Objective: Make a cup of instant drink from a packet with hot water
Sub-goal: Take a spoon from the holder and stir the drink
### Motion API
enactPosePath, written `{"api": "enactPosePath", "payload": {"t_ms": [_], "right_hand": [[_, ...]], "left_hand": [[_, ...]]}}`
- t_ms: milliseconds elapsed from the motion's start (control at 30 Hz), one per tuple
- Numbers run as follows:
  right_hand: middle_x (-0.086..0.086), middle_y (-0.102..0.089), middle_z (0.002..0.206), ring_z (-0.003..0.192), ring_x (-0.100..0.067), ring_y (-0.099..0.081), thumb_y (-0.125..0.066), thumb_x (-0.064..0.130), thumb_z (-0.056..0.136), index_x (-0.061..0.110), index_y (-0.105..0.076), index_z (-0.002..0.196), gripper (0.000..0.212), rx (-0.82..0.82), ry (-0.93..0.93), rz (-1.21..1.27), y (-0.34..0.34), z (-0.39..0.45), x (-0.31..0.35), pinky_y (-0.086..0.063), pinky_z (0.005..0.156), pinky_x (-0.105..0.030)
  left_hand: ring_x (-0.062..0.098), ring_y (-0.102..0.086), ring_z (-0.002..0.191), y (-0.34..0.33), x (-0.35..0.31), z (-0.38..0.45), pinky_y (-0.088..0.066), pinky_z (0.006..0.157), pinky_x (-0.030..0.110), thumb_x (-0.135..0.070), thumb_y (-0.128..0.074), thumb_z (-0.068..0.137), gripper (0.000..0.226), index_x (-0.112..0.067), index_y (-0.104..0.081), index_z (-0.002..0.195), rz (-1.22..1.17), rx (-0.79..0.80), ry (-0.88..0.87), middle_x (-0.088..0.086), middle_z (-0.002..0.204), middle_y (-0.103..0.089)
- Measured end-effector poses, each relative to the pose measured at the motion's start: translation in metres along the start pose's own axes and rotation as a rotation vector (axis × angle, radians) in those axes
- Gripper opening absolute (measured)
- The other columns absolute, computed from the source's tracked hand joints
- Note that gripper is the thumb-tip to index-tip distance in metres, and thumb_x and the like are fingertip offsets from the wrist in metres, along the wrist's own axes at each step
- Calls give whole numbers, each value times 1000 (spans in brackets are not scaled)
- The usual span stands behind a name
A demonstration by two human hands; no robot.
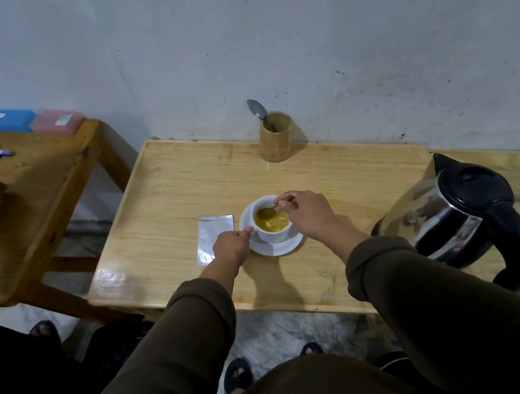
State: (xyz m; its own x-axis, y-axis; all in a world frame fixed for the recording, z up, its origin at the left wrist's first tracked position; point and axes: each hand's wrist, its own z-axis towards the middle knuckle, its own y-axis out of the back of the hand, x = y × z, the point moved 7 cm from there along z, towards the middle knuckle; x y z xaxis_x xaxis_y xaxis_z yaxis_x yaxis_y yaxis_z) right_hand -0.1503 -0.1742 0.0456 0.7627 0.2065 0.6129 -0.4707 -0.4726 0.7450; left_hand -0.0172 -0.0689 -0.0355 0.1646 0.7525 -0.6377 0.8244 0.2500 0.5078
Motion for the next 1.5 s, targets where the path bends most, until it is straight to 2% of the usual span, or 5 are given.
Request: {"api": "enactPosePath", "payload": {"t_ms": [567,800,1133,1400,1500], "right_hand": [[-3,-73,112,108,-22,-63,-45,24,98,18,-70,108,27,10,30,-7,-2,0,4,-48,94,-32],[-12,-69,107,102,-30,-61,-36,24,100,8,-65,110,35,-27,17,-115,2,1,2,-47,83,-36],[-4,-72,112,107,-24,-63,-41,24,99,17,-69,108,30,30,57,-63,-4,-1,7,-48,92,-34],[-12,-69,104,97,-31,-61,-35,22,100,11,-62,106,31,-15,65,-190,2,1,5,-43,72,-33],[-7,-70,112,103,-28,-63,-38,23,100,19,-65,114,30,-32,56,-166,2,1,3,-47,79,-32]], "left_hand": [[38,-59,111,1,-1,0,-47,91,38,-44,-43,96,55,3,-66,113,19,4,2,23,117,-66],[36,-59,111,1,-1,-2,-47,91,37,-44,-42,96,53,0,-66,114,29,2,0,21,117,-66],[36,-60,107,1,-2,-2,-46,83,37,-44,-43,96,53,1,-67,110,24,1,-2,22,116,-66],[37,-59,110,1,-1,-1,-47,91,38,-44,-44,95,53,2,-66,112,0,-4,7,22,116,-66],[37,-60,107,1,-1,-1,-47,85,38,-43,-45,95,54,4,-67,107,-9,-8,1,22,103,-66]]}}
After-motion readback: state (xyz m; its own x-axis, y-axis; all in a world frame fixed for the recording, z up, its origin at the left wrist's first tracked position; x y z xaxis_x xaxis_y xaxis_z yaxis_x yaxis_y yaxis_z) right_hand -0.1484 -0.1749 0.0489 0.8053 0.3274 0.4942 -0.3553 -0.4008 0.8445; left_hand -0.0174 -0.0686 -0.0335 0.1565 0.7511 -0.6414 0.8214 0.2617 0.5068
